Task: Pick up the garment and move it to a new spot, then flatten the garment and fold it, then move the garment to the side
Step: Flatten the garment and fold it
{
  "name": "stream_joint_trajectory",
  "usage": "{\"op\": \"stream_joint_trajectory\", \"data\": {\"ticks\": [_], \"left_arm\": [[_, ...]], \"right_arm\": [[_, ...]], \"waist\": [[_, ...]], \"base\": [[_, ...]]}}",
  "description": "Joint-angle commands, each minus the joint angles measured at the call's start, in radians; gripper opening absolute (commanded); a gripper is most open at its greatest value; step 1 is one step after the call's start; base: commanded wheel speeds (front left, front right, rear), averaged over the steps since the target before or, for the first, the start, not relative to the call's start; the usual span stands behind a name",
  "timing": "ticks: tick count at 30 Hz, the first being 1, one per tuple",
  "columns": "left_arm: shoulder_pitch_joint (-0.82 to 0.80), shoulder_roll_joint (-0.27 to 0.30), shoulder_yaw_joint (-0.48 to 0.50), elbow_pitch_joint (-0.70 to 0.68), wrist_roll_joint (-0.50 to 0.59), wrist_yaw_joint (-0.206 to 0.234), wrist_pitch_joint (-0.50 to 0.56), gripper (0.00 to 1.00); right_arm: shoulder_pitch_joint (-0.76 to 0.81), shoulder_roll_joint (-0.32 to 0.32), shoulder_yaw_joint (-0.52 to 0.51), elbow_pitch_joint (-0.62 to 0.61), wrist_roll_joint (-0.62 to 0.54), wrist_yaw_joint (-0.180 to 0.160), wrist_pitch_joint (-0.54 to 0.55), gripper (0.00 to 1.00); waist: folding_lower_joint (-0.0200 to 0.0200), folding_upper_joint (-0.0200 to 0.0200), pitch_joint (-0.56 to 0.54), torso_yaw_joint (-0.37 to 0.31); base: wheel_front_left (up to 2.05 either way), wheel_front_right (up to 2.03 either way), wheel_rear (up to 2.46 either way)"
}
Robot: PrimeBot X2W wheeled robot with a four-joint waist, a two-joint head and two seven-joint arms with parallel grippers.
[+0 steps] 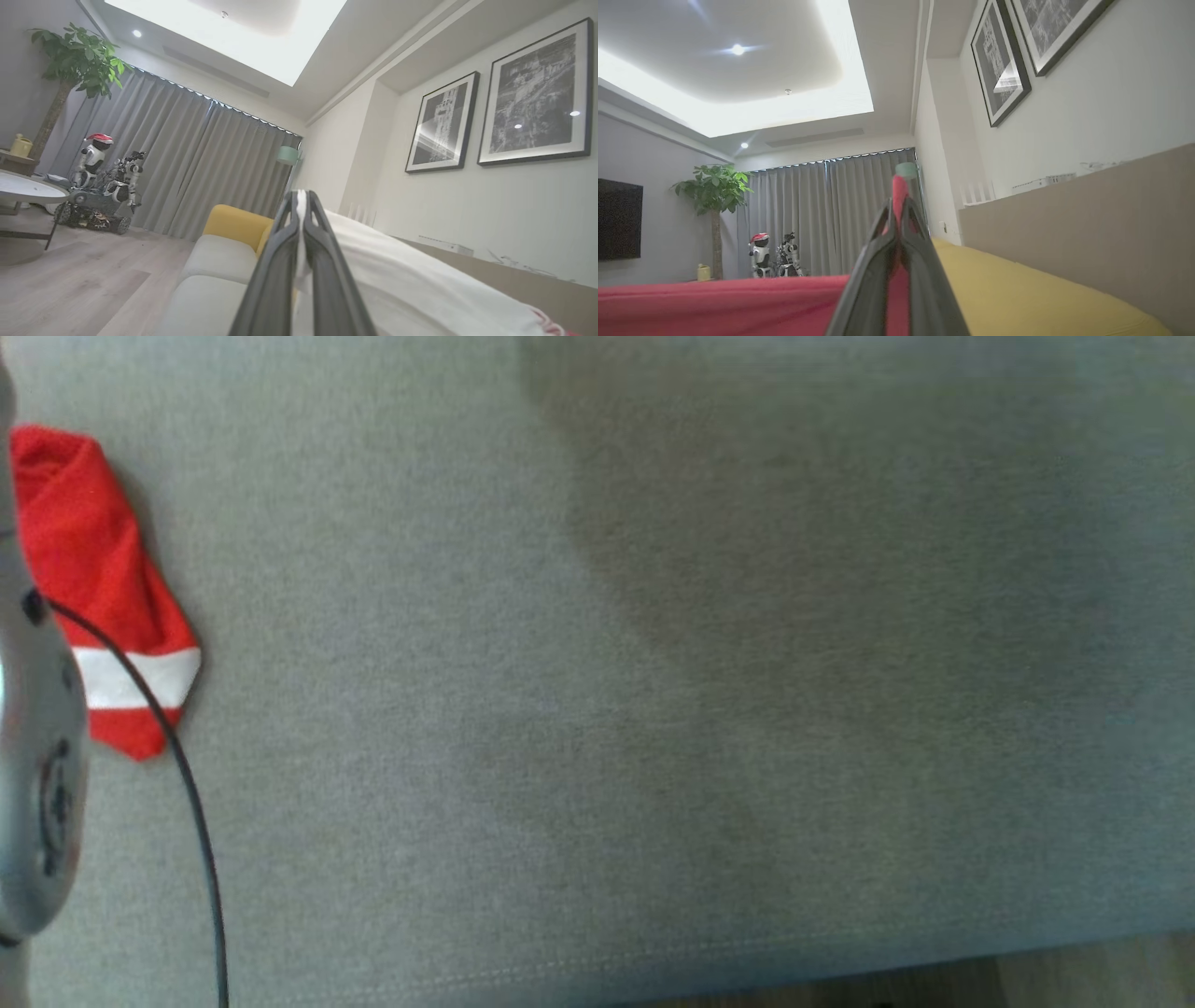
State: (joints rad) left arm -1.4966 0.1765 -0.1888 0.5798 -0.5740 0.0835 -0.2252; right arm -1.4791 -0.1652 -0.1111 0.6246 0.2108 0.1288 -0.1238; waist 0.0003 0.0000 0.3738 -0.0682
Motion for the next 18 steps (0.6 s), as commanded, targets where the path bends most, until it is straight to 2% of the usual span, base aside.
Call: {"op": "stream_joint_trajectory", "data": {"ticks": [1,8,13,18], "left_arm": [[-0.052,0.039,0.023,0.013,0.021,-0.011,-0.019,0.0],[0.003,0.002,0.007,0.158,0.042,-0.096,-0.036,0.0],[0.145,-0.019,-0.011,0.217,0.057,-0.154,-0.036,0.0],[0.309,-0.021,-0.039,0.264,0.074,-0.186,-0.036,0.0]], "right_arm": [[-0.05,0.028,-0.011,0.03,0.029,0.002,-0.056,0.0],[-0.014,0.016,-0.026,0.219,0.13,0.002,-0.128,0.0],[0.112,-0.001,-0.014,0.334,0.155,0.002,-0.134,0.0],[0.233,-0.034,0.012,0.448,0.175,0.002,-0.102,0.0]], "waist": [[-0.0003,0.0,0.044,0.022],[-0.0003,0.0,0.091,0.05],[-0.0003,0.0,0.093,0.062],[-0.0003,0.0,0.054,0.065]], "base": [[0.0,0.0,0.0],[0.0,0.0,0.0],[0.0,0.0,0.0],[0.0,0.0,0.0]]}}
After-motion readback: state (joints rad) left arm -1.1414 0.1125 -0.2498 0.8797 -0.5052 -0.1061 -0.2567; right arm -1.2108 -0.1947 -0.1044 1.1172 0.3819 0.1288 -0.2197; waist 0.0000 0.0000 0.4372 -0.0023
